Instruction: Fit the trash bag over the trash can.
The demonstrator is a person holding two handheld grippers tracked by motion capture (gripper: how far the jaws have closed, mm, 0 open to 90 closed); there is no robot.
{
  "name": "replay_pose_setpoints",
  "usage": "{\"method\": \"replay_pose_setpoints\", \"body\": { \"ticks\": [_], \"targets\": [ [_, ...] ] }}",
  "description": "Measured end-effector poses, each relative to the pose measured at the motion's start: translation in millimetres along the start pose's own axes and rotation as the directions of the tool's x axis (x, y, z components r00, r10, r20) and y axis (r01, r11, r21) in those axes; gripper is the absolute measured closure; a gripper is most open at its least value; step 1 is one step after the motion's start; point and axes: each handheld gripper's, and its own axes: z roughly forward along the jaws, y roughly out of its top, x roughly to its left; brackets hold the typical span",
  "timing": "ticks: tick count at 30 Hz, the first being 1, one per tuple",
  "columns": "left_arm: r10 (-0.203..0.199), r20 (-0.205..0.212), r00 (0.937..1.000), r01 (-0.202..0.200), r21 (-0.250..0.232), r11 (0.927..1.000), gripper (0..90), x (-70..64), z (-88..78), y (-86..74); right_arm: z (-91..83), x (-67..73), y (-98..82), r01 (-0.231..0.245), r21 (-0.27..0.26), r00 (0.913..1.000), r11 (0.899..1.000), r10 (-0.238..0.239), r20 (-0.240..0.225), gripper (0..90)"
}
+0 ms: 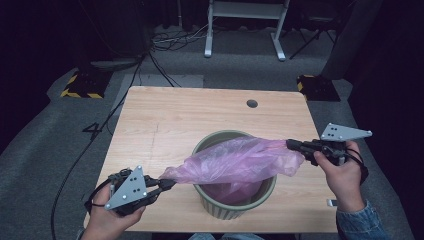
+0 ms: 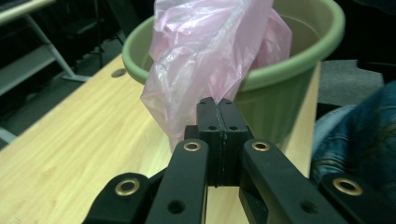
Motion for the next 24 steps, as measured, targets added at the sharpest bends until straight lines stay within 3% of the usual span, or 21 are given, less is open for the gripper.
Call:
{"method": "replay_pose_setpoints", "body": {
  "ticks": [2, 3, 4, 7, 9, 11, 14, 15, 16, 18, 22, 24],
  "targets": [
    [-0.019, 0.021, 0.9996, 0.019, -0.010, 0.9998, 81.2, 0.0, -1.0, 0.2, -0.8, 1.1, -0.2, -0.002, -0.002, 1.0000, 1.000, 0.002, -0.002, 90.0],
    [-0.021, 0.012, 0.9997, 0.021, -0.026, 0.9994, 60.9, -0.3, -0.9, 1.4, -1.5, 3.9, 1.4, 0.013, -0.008, 0.9999, 1.000, -0.013, -0.006, 88.9],
    [-0.019, -0.006, 0.9998, 0.018, -0.054, 0.9984, 60.9, -0.3, -0.9, 3.5, -1.5, 3.9, 1.4, 0.013, -0.008, 0.9999, 1.000, -0.013, -0.006, 88.9],
    [-0.046, -0.042, 0.9981, 0.039, -0.143, 0.9890, 45.0, 2.4, -4.4, 11.5, -2.8, 9.7, 6.5, 0.036, -0.027, 0.9992, 0.999, -0.037, -0.014, 87.2],
    [-0.051, -0.080, 0.9954, 0.036, -0.180, 0.9830, 41.5, 5.1, -6.8, 16.5, -3.7, 12.4, 9.0, 0.052, -0.036, 0.9985, 0.998, -0.053, -0.015, 86.1],
    [-0.040, -0.139, 0.9895, 0.016, -0.166, 0.9861, 40.7, 6.4, -6.0, 21.5, -4.8, 15.0, 10.9, 0.067, -0.047, 0.9975, 0.997, -0.068, -0.021, 85.1],
    [-0.063, -0.152, 0.9863, 0.033, -0.191, 0.9810, 40.5, 10.6, -5.6, 26.4, -6.0, 18.6, 11.6, 0.078, -0.057, 0.9964, 0.995, -0.080, -0.027, 83.3],
    [-0.068, -0.170, 0.9830, 0.035, -0.192, 0.9808, 40.3, 11.5, -6.0, 27.4, -6.6, 19.5, 11.3, 0.082, -0.064, 0.9962, 0.995, -0.084, -0.025, 82.2],
    [-0.071, -0.223, 0.9723, 0.030, -0.181, 0.9830, 40.3, 12.3, -6.8, 28.9, -7.0, 19.4, 10.9, 0.081, -0.067, 0.9964, 0.994, -0.082, -0.022, 82.0],
    [-0.094, -0.283, 0.9546, 0.041, -0.189, 0.9812, 40.4, 15.3, -8.4, 29.6, -7.2, 19.2, 10.7, 0.079, -0.068, 0.9966, 0.995, -0.080, -0.020, 81.7],
    [-0.163, -0.307, 0.9375, 0.100, -0.212, 0.9722, 40.1, 26.1, -9.4, 27.0, -8.1, 19.5, 11.6, 0.079, -0.075, 0.9965, 0.994, -0.081, -0.020, 80.6],
    [-0.203, -0.290, 0.9351, 0.141, -0.220, 0.9652, 38.8, 35.0, -6.5, 25.1, -7.9, 20.5, 12.9, 0.086, -0.077, 0.9959, 0.993, -0.088, -0.022, 79.7]
  ]
}}
